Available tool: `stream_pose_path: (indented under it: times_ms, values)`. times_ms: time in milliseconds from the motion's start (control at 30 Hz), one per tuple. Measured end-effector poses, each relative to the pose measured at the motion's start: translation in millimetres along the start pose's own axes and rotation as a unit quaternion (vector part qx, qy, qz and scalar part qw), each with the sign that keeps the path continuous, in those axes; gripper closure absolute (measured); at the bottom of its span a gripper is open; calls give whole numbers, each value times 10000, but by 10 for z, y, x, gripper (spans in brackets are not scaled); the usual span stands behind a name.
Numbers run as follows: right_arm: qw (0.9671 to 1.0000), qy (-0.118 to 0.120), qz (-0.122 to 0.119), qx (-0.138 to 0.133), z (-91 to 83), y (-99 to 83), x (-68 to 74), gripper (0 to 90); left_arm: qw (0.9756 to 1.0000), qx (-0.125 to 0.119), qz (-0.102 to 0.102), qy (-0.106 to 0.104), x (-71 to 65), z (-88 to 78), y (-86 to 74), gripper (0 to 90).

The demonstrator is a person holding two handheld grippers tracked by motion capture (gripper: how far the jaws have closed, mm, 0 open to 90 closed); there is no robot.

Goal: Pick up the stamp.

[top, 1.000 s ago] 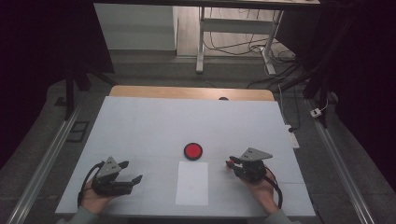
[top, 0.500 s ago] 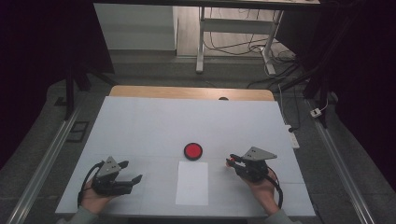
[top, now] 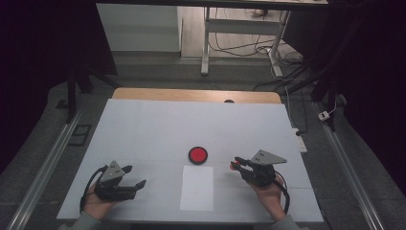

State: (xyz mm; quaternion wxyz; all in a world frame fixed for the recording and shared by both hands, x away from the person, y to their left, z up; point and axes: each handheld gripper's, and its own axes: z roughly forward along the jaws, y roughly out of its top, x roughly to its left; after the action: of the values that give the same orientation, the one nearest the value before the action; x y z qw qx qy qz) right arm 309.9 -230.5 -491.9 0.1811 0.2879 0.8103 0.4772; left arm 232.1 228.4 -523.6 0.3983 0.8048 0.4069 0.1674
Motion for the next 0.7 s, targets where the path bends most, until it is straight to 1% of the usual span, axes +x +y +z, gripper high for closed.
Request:
stream_pose_path:
  times_ms: [100,200,433,467,567,700]
  values:
    - [10000,10,-29,9,-11,13,7,719,10000,9,7,0,1,6,0,233]
    - [10000,49,2,-58,-22,39,34,719,10000,9,3,1,3,5,1,233]
    - [9997,152,-22,-169,-23,87,89,719,10000,7,5,6,2,6,1,233]
    - [9996,168,-1,-217,-17,92,101,719,10000,10,8,5,2,7,1,233]
    - [9996,192,-37,-216,-14,111,121,719,10000,13,9,5,1,10,2,233]
    - [9994,250,-12,-256,-3,132,147,719,10000,20,7,-8,2,13,3,233]
